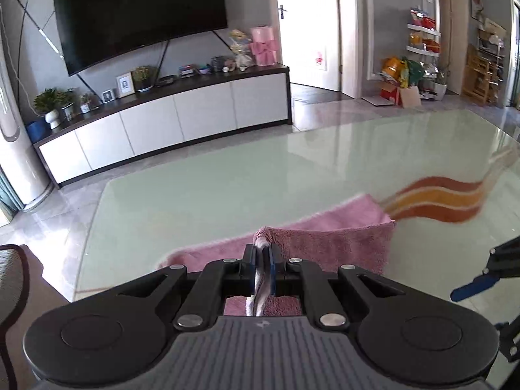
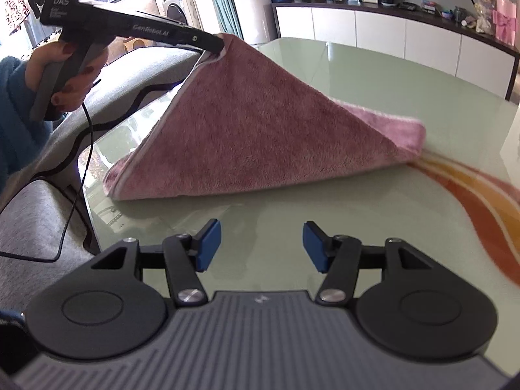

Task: Fold towel
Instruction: 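Lift the towel corner with the left gripper and fold it diagonally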

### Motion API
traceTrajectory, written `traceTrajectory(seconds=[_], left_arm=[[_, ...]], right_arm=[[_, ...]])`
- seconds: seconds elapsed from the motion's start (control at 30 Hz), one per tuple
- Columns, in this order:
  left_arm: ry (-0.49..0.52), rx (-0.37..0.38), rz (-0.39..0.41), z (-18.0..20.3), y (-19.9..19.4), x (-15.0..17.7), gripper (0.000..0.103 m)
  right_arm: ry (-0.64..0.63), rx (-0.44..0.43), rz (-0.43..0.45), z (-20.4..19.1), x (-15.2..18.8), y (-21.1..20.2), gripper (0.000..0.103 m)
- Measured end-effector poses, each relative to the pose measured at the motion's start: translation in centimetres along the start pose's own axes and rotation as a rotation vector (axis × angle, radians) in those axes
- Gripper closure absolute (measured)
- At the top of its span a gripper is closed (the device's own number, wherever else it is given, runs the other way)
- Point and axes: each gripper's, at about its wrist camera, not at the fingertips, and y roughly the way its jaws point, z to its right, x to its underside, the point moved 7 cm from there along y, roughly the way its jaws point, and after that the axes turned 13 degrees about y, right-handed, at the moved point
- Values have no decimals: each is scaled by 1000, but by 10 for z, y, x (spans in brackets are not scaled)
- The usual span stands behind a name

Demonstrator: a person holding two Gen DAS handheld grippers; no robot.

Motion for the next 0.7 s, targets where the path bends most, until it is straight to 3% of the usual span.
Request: traceTrajectory(seconds=[0.27, 0.37, 0.43, 0.5, 0.7], left_arm=[[-45, -61, -24, -61, 27, -1, 97], [-72, -13, -49, -71, 41, 8, 97], [-70, 68, -67, -69, 51, 19, 90], [-58, 99, -84, -64, 58, 30, 83], [-44, 174, -119, -53, 83, 57, 77]], right_arm=[[-8, 42, 28, -1, -34, 36, 47], [7, 60, 32, 4, -41, 44, 47], [35, 55, 34, 10, -46, 52, 47], [49, 52, 32, 14, -43, 54, 47], [63, 64, 20, 16, -45, 65, 47]])
